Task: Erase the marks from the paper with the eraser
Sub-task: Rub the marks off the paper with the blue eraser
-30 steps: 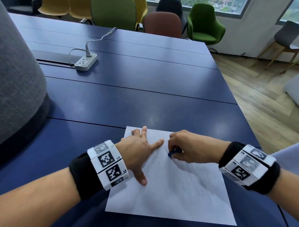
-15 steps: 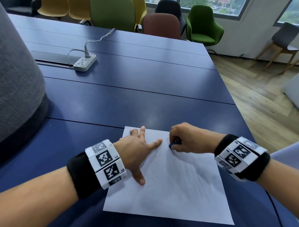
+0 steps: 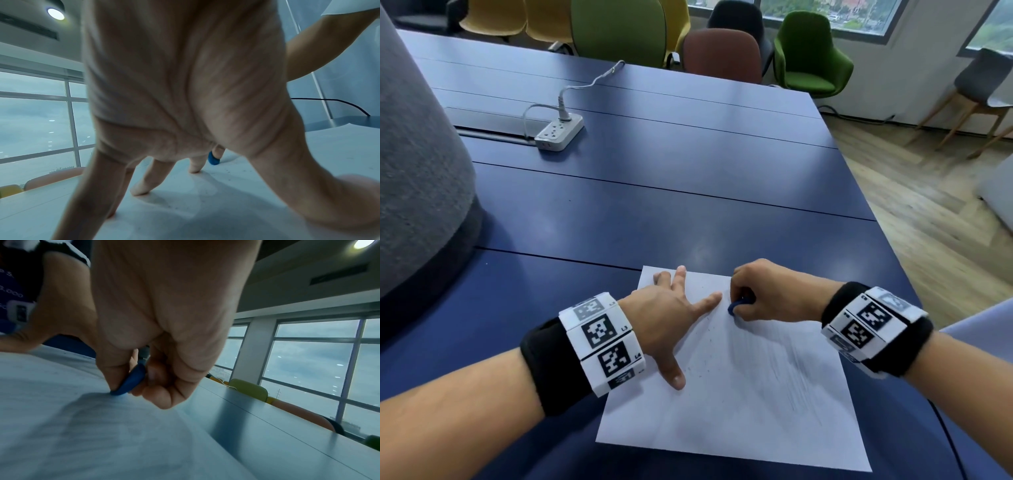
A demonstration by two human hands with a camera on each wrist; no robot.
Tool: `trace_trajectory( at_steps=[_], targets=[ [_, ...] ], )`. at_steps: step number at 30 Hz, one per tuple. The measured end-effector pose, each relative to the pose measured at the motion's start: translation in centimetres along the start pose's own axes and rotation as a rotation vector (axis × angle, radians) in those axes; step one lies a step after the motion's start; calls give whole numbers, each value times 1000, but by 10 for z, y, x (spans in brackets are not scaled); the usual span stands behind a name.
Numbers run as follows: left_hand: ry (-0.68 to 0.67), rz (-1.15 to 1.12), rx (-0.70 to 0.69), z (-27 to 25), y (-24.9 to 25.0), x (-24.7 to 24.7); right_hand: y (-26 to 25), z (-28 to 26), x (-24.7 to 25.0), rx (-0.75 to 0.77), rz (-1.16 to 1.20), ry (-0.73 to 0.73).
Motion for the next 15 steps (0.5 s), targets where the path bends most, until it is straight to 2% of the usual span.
trace_trajectory(
  at_steps=[2,5,9,11,13,15],
  targets=[
    [0,-3,4,0,-1,0,-3,-3,-4,25,-8,-11],
    [-3,-3,7,0,-1,0,-13,-11,-10,87,-29,-116],
    [-1,0,3,0,0,0,-5,-2,1,15,4,6],
    [1,-6,7,0,-1,0,-8,-7,-4,56,-8,-18],
    [0,-11,9,0,-1,0,-17,-14,-10,114,-52,-106],
    [2,-11,8,0,-1,0,-19,-11,-6,103,-47,-103]
  ],
)
Point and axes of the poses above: each hand's wrist, its own z-axis towards the middle knuckle, its own x-axis out of the back of the hand, y = z × x, the point moved 1 cm from there along z, towards the middle knuckle, and after that the axes turned 4 degrees about -x, right-handed, at the moved point
